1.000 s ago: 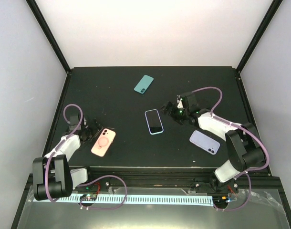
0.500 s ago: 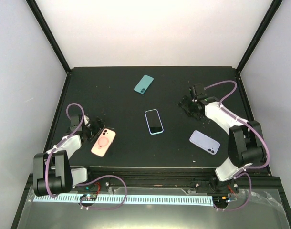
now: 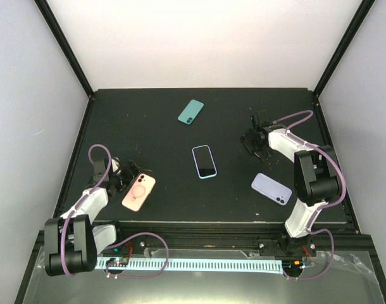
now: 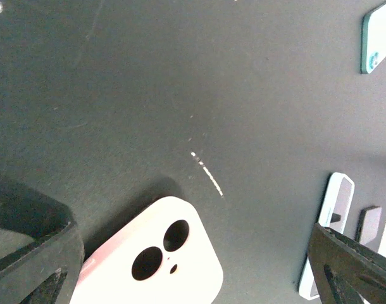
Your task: Put the phone into the phone case
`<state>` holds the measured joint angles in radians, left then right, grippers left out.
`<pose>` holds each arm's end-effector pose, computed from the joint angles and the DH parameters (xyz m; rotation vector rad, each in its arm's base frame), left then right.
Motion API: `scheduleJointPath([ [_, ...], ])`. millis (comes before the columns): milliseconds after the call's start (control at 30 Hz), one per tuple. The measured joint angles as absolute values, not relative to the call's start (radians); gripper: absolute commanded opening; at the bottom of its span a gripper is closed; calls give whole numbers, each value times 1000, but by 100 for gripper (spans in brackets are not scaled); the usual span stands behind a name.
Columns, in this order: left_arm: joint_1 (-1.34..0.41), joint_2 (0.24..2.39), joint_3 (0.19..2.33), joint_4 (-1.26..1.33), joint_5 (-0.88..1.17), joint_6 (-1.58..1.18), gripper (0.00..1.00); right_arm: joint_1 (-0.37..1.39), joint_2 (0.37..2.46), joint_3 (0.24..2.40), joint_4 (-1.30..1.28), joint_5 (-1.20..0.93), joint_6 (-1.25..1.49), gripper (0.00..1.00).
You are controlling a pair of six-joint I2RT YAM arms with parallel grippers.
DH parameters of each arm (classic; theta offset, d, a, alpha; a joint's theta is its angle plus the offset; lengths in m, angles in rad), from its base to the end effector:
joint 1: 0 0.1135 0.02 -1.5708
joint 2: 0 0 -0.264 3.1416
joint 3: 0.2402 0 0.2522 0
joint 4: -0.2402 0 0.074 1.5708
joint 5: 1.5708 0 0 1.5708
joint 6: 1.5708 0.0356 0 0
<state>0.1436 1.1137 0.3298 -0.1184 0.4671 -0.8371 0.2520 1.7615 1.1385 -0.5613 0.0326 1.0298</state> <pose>0.1853 0.0106 0.1369 -1.0086 2.3339 -0.8660 0.3347 0.0850 0.1770 1.0692 2.5857 0.2908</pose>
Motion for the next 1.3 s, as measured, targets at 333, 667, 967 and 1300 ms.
scheduleJointPath([
  [333, 138, 1032, 351, -311, 407, -837, 99, 226, 1803, 1190, -571, 43, 1041, 99],
  [667, 101, 946, 323, -384, 389, -846, 99, 212, 1883, 1280, -609, 64, 1058, 99],
  [967, 68, 840, 292, -446, 393, -889, 99, 207, 2012, 1492, -750, 123, 1115, 98],
  [1300, 20, 789, 279, -482, 392, -929, 99, 200, 2081, 1560, -848, 152, 1185, 99],
])
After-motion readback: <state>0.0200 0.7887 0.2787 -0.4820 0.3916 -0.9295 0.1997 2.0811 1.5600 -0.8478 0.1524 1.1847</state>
